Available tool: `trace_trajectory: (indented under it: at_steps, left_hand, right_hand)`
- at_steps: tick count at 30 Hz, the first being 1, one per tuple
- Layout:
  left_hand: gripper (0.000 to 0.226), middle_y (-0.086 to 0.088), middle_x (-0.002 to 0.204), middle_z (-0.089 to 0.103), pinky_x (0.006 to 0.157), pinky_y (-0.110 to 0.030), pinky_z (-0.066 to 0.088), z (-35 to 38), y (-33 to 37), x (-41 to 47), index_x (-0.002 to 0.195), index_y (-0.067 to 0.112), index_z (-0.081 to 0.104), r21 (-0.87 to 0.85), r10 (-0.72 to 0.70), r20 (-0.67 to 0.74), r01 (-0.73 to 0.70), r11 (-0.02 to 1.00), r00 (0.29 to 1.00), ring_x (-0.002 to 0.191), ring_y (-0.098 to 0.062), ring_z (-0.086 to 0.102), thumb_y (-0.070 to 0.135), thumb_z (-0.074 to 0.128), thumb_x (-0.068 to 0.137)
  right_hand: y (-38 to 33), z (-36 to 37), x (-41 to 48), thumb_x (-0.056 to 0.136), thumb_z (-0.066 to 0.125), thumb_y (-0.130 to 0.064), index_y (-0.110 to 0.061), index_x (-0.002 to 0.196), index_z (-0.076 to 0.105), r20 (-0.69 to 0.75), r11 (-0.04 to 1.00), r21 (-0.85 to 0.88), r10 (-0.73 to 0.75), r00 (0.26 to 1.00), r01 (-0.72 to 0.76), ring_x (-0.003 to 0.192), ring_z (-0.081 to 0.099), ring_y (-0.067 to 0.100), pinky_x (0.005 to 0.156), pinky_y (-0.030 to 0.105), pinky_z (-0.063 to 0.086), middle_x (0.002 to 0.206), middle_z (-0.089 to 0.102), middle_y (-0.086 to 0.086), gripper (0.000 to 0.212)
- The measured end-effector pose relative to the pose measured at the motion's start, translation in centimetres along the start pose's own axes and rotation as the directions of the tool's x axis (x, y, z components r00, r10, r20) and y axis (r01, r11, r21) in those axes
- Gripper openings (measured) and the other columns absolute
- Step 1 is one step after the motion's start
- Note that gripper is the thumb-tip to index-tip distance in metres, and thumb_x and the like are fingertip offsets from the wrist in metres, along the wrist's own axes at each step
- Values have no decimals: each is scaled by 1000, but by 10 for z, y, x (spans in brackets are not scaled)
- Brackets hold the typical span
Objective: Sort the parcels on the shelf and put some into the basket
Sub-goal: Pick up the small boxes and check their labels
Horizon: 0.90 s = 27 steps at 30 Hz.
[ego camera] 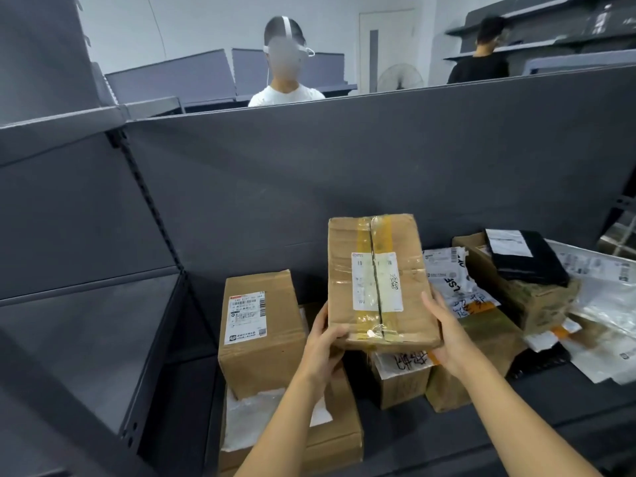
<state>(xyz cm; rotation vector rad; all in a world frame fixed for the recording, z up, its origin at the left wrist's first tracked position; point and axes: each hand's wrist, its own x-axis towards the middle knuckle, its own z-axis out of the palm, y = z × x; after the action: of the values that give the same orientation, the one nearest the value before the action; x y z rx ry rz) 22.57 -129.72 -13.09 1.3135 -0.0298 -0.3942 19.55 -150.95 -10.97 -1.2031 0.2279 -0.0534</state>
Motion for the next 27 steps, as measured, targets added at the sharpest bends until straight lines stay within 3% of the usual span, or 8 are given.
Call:
trace_trajectory:
  at_steps: [4,8,13,17,20,22,24,27]
  left_hand:
    - [61,-6,101,74,72,-29,54,-9,8,0,129,17,52,-179,-50,32,55,982,998,87,-18,70,10,60,69]
    - [46,-1,80,71,65,-28,52,-3,13,6,116,17,60,-207,-131,-13,125,970,991,62,-12,64,-3,39,81]
    - [44,-11,103,68,66,-32,51,10,25,10,111,13,59,-314,-108,-50,87,945,993,85,-23,63,-5,30,83]
    - [41,-13,105,67,74,-33,51,12,27,12,111,9,58,-319,-96,-54,73,945,994,91,-25,63,-4,29,86]
    - [30,-5,79,69,62,-26,50,12,24,11,95,8,59,-322,-51,-41,35,946,998,69,-15,62,-4,33,87]
    - [21,0,68,68,58,-23,50,9,24,8,94,11,62,-321,23,-39,-34,946,999,58,-10,60,4,42,91]
    - [28,-8,98,72,78,-32,52,5,28,3,116,9,61,-326,129,-16,-127,937,992,86,-20,67,19,52,91]
    - [58,-11,128,63,98,-41,46,-1,41,-2,135,14,51,-217,258,73,-237,947,963,115,-27,61,37,63,84]
  right_hand:
    - [-14,6,-15,75,63,-42,-39,141,37,87,997,17,-78,993,77,111,62,17,76,32,56,132,59,0,71]
    - [-23,31,-33,65,78,-52,-44,141,30,-31,877,-395,-309,951,272,116,45,1,94,29,43,136,37,-10,90]
    - [-13,53,-54,60,72,-56,-54,139,17,3,582,-669,-620,785,462,115,30,-13,86,4,27,126,20,-26,96]
    - [-15,52,-53,61,72,-57,-55,136,14,26,548,-688,-637,770,476,120,28,-10,89,5,27,129,20,-26,95]
    - [-20,48,-49,62,69,-60,-58,136,20,-5,639,-632,-570,822,439,114,31,-21,85,4,30,130,22,-28,89]
    - [-24,41,-42,66,72,-57,-50,140,31,-41,796,-455,-466,884,399,122,40,-10,96,18,39,140,33,-20,85]
    - [-25,31,-33,73,70,-48,-42,140,39,-23,929,-135,-352,936,346,121,55,14,96,39,49,139,50,-5,74]
    - [-23,21,-20,83,60,-42,-27,136,49,61,965,91,-253,966,247,113,63,23,84,41,55,127,63,5,56]
